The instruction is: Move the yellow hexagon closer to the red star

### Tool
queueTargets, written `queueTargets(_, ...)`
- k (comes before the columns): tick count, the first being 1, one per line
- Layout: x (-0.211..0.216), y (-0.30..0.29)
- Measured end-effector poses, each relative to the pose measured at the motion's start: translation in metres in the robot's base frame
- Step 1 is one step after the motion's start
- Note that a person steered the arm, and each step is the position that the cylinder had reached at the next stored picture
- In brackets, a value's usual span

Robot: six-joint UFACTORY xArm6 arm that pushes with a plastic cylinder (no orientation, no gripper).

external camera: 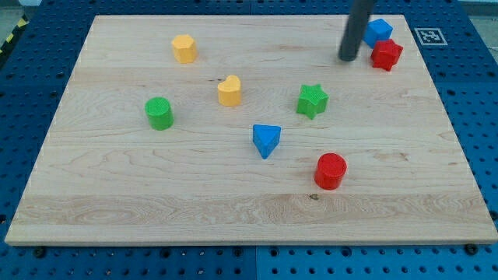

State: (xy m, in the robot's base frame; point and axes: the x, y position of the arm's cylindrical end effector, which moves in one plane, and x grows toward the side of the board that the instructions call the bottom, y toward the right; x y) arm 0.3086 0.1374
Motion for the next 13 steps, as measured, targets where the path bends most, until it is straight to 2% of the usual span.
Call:
queueTargets(1,-0.01,-0.088)
queueTargets(3,-0.057,-0.26)
queueTargets(4,-0.052,-0.347)
queueTargets(5,-0.045,-0.36)
queueTargets(6,-0.039,-0.348)
queueTargets(10,-0.008,-0.248)
queueTargets(13,-0.014,-0.166)
